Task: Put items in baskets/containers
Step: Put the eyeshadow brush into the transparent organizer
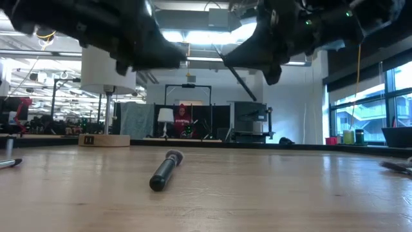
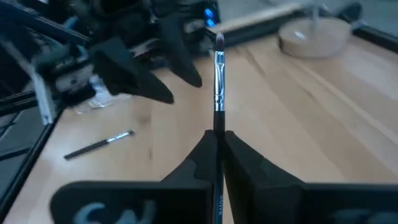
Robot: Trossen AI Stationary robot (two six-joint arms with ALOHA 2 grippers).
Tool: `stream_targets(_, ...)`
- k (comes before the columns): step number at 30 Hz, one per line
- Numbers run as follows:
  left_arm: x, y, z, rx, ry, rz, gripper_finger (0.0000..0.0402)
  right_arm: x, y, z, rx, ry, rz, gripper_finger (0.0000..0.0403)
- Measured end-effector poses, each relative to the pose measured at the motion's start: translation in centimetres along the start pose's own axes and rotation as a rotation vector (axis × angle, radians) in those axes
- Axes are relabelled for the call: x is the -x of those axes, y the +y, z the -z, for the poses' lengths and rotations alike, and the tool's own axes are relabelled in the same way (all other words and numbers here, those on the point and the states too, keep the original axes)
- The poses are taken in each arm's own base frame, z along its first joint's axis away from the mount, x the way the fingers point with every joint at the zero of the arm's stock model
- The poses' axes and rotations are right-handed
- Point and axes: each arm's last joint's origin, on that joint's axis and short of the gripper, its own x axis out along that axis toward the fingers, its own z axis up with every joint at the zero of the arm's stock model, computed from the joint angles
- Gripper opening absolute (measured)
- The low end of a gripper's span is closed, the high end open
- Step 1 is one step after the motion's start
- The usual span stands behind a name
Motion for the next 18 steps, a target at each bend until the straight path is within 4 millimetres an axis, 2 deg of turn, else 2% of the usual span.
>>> stream_targets(4,0.8,1.8,0.4,0.072,-0.145,0.193,0.0150,-0.7,0.7,1.4,0.048,-0.091,-0.053,0.0021)
stream_targets(6,1.1,2.8,1.0,0.085,-0.167,0.204,0.0155,-1.2,1.0,1.8,0.077,-0.119,-0.069,0.0021)
stream_targets(9,1.2,3.2,1.2,0.069,-0.166,0.198,0.0157,-1.8,1.3,2.4,0.097,-0.164,-0.086,0.0021)
stream_targets(18,0.4,1.0,-0.4,-0.064,-0.219,0.303,0.0156,-4.3,2.0,3.5,0.110,-0.226,-0.134,0.0021)
